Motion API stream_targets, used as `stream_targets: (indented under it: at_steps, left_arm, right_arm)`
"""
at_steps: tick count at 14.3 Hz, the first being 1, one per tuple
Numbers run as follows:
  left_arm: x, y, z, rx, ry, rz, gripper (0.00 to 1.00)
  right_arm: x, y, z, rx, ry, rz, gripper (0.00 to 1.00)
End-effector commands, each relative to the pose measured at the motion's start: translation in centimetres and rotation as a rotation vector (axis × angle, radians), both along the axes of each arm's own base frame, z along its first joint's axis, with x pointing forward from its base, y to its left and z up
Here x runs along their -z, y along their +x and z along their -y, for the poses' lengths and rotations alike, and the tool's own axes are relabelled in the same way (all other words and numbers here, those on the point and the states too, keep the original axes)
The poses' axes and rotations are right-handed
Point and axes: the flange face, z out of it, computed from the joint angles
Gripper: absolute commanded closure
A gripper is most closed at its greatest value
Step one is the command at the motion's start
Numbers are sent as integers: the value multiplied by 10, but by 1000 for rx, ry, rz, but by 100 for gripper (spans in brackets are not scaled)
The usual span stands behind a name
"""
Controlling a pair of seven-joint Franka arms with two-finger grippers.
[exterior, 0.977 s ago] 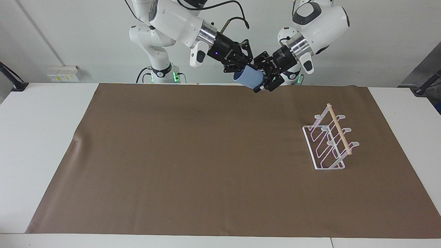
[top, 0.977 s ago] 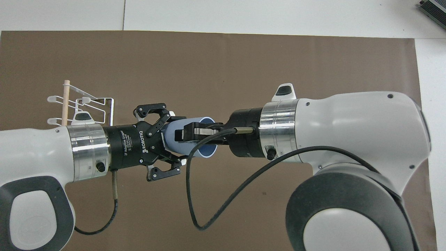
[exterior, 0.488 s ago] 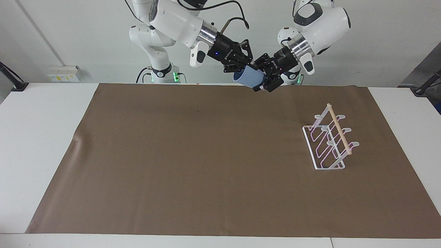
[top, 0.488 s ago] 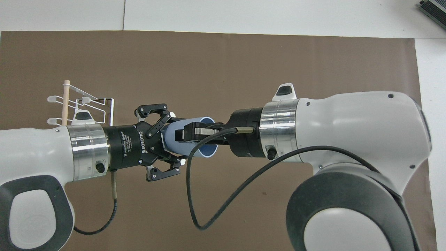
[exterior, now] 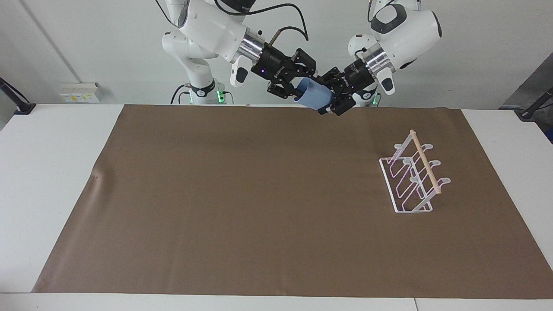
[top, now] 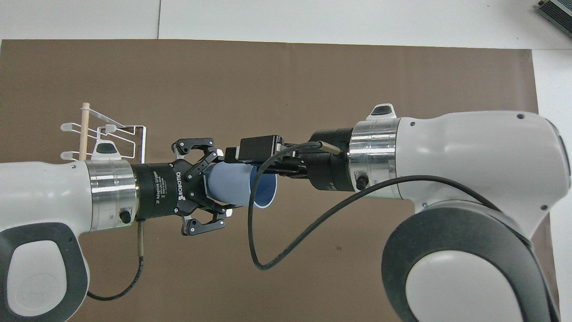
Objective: Hang cup on cup holder
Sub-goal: 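Open the right gripper and withdraw while the left gripper carries the cup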
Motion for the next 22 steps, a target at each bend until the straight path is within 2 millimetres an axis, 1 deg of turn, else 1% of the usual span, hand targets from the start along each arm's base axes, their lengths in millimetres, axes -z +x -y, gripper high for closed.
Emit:
stream_targets:
  at_steps: [1, 4, 5, 6, 8, 10, 12, 13, 15, 16, 18, 19, 20, 21, 22]
  left_arm:
    - [5, -7, -10, 49, 122, 35, 100]
    - [9, 0, -23, 90, 291, 87, 100]
    - [12, 1, -27, 107, 349, 106, 100]
    - [14, 4, -35, 116, 417, 125, 100]
    - [15, 6, -40, 152, 542, 176, 100]
    - [13, 9, -45, 191, 678, 231, 100]
    - [11, 8, -44, 235, 773, 278, 100]
    - [12, 8, -44, 258, 817, 296, 100]
    - [7, 8, -44, 334, 954, 347, 100]
    - [8, 8, -46, 392, 991, 372, 100]
    - [5, 15, -58, 468, 1078, 429, 100]
    - [6, 20, -64, 482, 1125, 446, 100]
    - [4, 26, -72, 474, 1162, 469, 100]
    - [6, 33, -79, 464, 1184, 487, 100]
    - [10, 40, -84, 468, 1212, 500, 100]
  right_arm:
    - [0, 0, 5, 24, 7, -12, 0]
    - [2, -2, 4, 15, -9, -5, 0]
    - [4, -2, 5, 5, -41, 16, 0]
    - [3, -1, 8, -12, -107, 65, 0]
    - [1, -1, 11, -78, -274, 189, 0]
    - [2, -1, 14, -147, -366, 282, 0]
    - [5, -2, 18, -227, -468, 344, 0]
    - [3, -2, 21, -264, -547, 387, 0]
    - [6, -2, 30, -384, -747, 457, 0]
    - [11, -3, 36, -440, -805, 457, 0]
    - [17, -1, 56, -495, -933, 425, 0]
    - [12, -2, 63, -511, -1002, 419, 0]
    - [12, 1, 76, -516, -1048, 392, 0]
    - [9, 6, 94, -501, -1071, 359, 0]
    - [8, 12, 118, -477, -1080, 318, 0]
